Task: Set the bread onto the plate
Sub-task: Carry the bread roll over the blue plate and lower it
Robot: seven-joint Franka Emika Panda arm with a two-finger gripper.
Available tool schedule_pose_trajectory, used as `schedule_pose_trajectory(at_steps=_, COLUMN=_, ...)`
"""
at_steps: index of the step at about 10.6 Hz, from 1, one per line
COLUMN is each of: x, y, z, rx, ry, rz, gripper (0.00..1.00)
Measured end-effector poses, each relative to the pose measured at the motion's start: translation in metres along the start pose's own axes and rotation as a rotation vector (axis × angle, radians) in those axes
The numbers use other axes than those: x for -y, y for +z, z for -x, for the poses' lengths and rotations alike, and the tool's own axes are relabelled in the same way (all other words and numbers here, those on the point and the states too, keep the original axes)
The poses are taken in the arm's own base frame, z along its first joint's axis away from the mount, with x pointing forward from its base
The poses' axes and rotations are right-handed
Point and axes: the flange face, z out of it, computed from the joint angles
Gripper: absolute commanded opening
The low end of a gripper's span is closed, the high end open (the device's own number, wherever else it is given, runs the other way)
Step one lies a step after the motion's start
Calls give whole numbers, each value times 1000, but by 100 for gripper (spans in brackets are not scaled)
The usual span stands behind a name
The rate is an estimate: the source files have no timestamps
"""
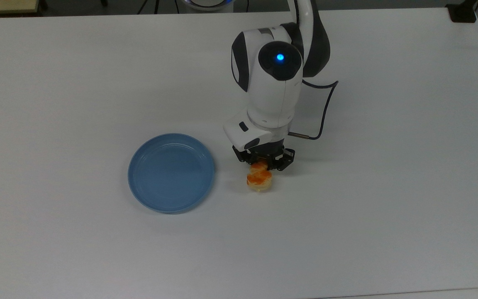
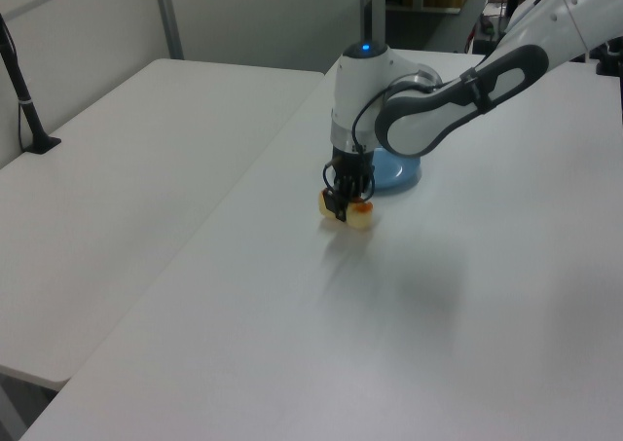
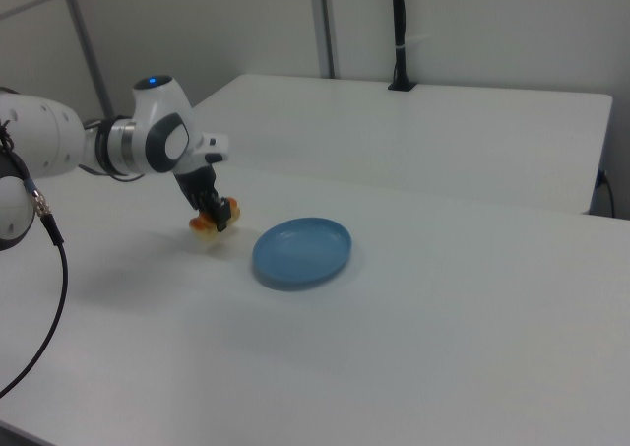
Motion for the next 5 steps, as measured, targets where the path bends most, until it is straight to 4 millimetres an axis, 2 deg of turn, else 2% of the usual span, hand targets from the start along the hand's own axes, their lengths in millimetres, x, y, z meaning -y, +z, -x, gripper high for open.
schedule_pose_trajectory(at_steps=1, x=-3, y=-16, z=-6, rx=-11, ry=-12, rz=2, gripper=31)
schedule_pose_trajectory(at_steps=2, x=-14, y=-30, z=-11, rx=-1, ry=-60, rz=15, gripper=32)
schedule_pose_trajectory(at_steps=3, x=-35, y=-39, z=-18, rx=17, ry=-114, rz=29, gripper=38)
schedule_pose_trajectory(at_steps=5, x=-95, y=-42, z=-41, rx=21, ry=-172, rz=45, gripper=42)
